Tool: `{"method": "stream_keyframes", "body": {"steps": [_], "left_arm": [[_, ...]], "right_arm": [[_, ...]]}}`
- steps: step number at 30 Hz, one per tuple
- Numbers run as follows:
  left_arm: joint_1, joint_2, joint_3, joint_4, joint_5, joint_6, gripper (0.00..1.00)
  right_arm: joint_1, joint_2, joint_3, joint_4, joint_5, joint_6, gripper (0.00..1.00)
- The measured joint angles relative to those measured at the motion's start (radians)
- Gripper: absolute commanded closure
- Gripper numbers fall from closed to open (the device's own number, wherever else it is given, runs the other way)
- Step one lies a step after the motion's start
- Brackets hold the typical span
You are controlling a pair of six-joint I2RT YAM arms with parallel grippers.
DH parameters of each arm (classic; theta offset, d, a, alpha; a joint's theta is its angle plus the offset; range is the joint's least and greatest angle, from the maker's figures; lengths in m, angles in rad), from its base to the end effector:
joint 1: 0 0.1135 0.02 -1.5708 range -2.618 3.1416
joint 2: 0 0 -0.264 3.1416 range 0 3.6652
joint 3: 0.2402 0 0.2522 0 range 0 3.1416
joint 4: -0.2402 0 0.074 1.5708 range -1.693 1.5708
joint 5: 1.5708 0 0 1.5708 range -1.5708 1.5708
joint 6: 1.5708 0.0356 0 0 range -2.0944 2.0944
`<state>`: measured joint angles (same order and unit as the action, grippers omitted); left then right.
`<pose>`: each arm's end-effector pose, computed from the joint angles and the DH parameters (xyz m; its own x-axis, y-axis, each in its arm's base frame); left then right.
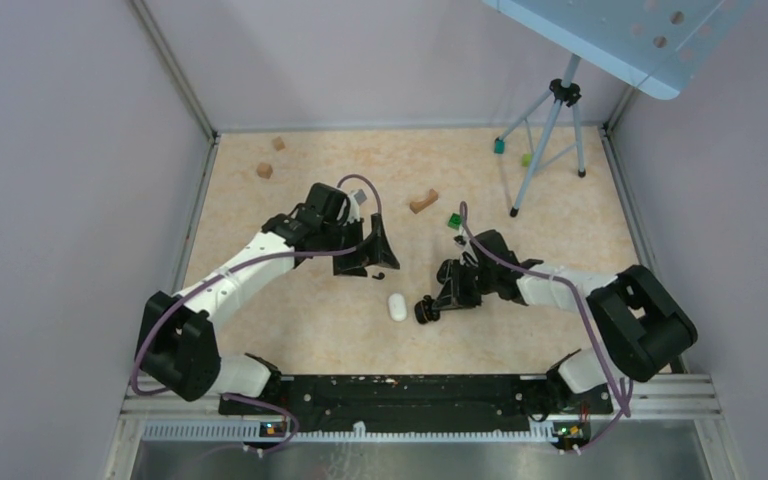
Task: Insert the wireless bluetooth earbuds into the charging case
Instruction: Pick up the charging case from the center of the board, then adjust the left earbud in the left side groove of the charging case.
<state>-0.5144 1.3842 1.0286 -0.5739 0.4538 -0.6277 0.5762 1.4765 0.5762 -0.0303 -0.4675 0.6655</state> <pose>0.2404 -0.1538 0.2589 -0.9584 -0.0646 -0.2779 0.1330 0.7604 -0.6357 0.2072 0.1538 0.1368 -0.9687 0.0279 -0.2467 -0.1449 0.7433 0.6531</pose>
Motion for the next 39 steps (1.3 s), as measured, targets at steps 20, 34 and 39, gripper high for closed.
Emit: {"method": "stream_keyframes", "body": {"steps": [20, 34, 39], "left_arm": [[0.0, -0.05, -0.051, 0.211, 0.105, -0.172, 0.01], [-0.005, -0.005, 0.004, 0.222, 0.121, -0.086, 0.03], [0.018, 0.035, 0.094, 0.152, 0.104, -0.054, 0.05]], "right_arm": [[0.004, -0.148, 0.122, -0.037, 0.151, 0.065, 1.0], [0.019, -0.203, 0.24, -0.13, 0.278, 0.014, 1.0], [0.026, -0.22, 0.271, -0.203, 0.334, -0.026, 1.0]]}}
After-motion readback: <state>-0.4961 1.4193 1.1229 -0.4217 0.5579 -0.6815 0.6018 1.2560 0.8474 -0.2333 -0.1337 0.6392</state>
